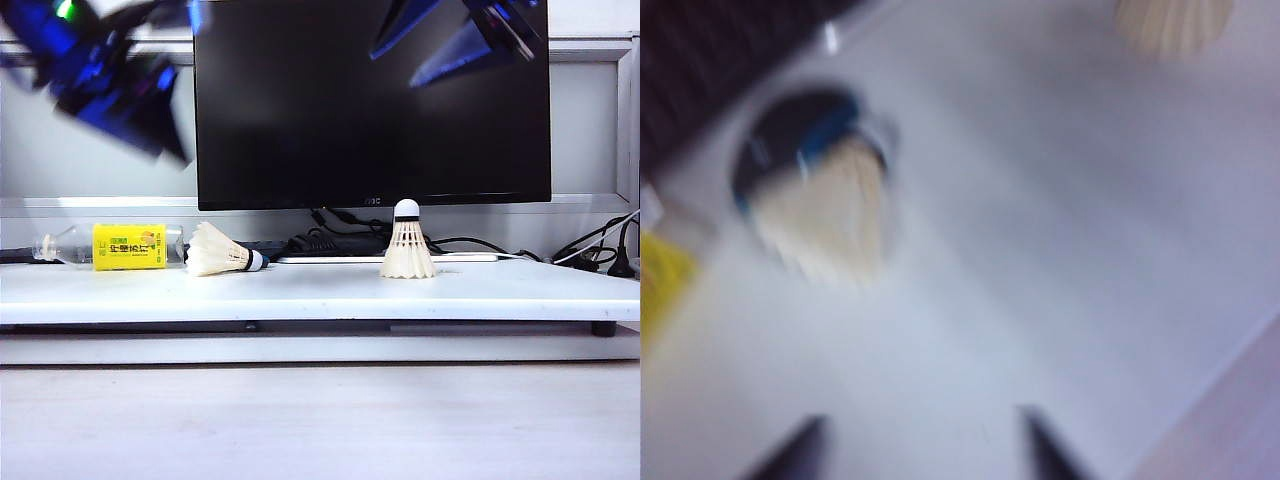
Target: Stack the badminton balls on the table vertically.
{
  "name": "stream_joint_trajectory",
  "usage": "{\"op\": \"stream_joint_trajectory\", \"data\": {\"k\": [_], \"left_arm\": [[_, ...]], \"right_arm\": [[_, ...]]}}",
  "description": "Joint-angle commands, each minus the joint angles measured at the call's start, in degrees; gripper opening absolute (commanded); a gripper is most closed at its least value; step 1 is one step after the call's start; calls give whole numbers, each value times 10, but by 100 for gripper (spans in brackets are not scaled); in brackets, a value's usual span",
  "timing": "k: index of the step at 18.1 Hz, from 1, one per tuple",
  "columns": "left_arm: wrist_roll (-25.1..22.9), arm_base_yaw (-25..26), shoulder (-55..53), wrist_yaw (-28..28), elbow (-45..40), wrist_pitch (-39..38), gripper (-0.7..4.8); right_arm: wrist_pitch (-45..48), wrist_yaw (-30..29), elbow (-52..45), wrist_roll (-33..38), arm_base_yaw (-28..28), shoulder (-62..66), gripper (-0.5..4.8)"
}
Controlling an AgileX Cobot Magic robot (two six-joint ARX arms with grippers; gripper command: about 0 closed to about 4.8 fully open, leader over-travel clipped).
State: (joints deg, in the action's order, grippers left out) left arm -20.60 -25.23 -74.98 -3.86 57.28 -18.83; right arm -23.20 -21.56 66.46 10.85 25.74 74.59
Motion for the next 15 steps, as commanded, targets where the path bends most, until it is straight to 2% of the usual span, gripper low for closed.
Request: {"op": "stream_joint_trajectory", "data": {"k": [1, 4, 6, 10, 15], "left_arm": [[-15, 6, -90, -51, 154, -134, 333], [-45, 5, -189, -55, 307, -269, 333], [-54, 5, -272, -92, 420, -341, 333], [-103, 5, -358, -97, 497, -381, 333], [-149, 5, -415, -33, 519, -367, 333]], "right_arm": [[-83, -62, 3, -38, 1, -5, 274], [-139, -82, 3, -70, 1, -6, 274], [-174, -82, 3, -99, 1, -10, 274], [-184, -84, 3, -110, 1, -17, 274], [-181, -84, 3, -110, 1, -17, 274]]}}
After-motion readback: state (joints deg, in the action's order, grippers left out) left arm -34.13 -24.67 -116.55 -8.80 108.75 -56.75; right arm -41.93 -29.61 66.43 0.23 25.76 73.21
